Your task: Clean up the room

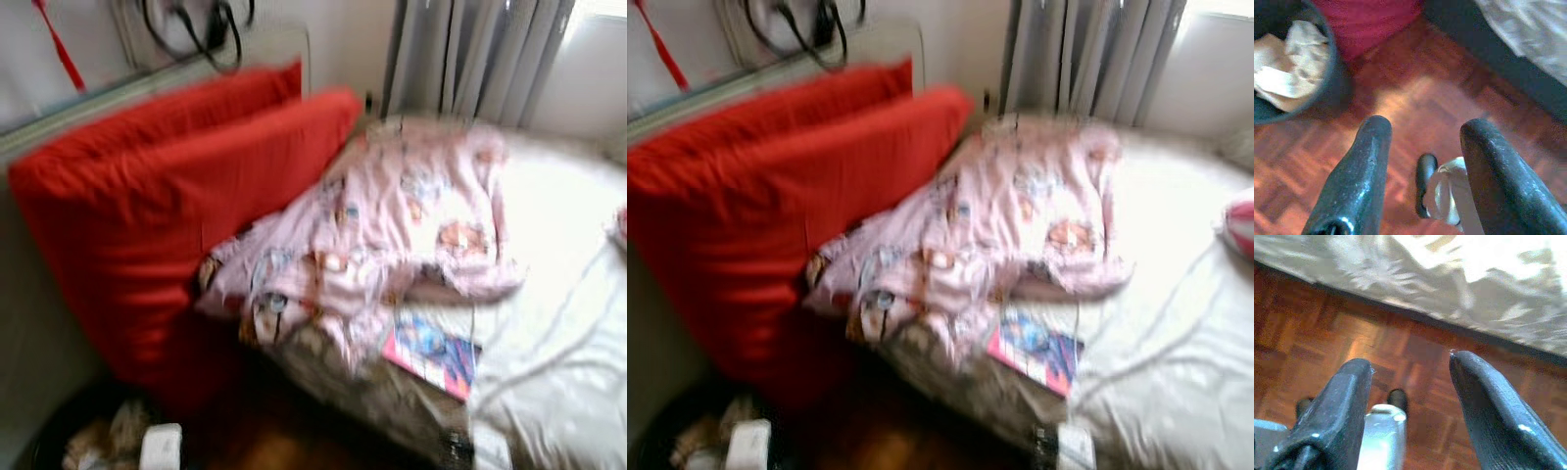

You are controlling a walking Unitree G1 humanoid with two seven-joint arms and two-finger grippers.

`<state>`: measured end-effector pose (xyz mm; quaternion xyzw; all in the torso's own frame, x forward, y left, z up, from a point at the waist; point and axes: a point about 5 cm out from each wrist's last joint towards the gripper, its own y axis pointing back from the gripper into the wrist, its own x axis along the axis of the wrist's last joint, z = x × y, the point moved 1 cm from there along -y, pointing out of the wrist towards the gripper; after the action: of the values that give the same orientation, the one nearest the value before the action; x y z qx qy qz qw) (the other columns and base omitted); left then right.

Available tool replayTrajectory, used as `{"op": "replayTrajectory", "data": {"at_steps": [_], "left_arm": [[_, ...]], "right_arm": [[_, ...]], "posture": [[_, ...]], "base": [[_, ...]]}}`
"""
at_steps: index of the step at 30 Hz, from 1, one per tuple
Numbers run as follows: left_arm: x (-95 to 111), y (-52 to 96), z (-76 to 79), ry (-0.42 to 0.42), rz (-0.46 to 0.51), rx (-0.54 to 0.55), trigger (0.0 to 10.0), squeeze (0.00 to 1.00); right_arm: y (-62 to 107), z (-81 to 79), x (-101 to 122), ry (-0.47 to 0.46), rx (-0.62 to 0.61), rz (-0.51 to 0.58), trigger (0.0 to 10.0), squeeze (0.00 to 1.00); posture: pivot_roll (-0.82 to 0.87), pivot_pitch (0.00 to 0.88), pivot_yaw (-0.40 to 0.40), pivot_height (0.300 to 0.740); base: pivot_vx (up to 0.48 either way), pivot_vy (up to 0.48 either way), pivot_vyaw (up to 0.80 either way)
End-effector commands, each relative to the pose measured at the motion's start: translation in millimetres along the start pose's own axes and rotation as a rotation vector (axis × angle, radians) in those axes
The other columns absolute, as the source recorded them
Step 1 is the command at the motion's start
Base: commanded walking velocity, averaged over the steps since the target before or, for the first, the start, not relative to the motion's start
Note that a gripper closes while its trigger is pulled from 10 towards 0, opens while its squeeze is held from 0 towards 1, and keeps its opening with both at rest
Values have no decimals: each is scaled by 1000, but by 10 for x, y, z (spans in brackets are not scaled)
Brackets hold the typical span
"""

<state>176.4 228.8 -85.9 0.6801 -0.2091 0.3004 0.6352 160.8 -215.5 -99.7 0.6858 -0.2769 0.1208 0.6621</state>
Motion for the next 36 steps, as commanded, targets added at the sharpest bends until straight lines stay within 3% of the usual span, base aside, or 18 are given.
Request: {"op": "replayTrajectory", "data": {"at_steps": [1, 29, 36], "left_arm": [[-10, 13, -79, -17, -10, 17, 10000, 0], [-19, 15, -77, -23, -14, 12, 10000, 0], [-17, 13, -68, -21, -13, 11, 10000, 0]], "right_arm": [[-18, -63, 42, -10, 11, 12, 10000, 0], [-17, -59, 42, -17, 11, 15, 10000, 0], [-16, -54, 38, -19, 9, 9, 10000, 0]], "posture": [[124, 0, -10, 740], [120, 0, -12, 740], [114, 0, -15, 740]], "base": [[0, -319, 0], [0, -323, 0], [0, -322, -736]]}}
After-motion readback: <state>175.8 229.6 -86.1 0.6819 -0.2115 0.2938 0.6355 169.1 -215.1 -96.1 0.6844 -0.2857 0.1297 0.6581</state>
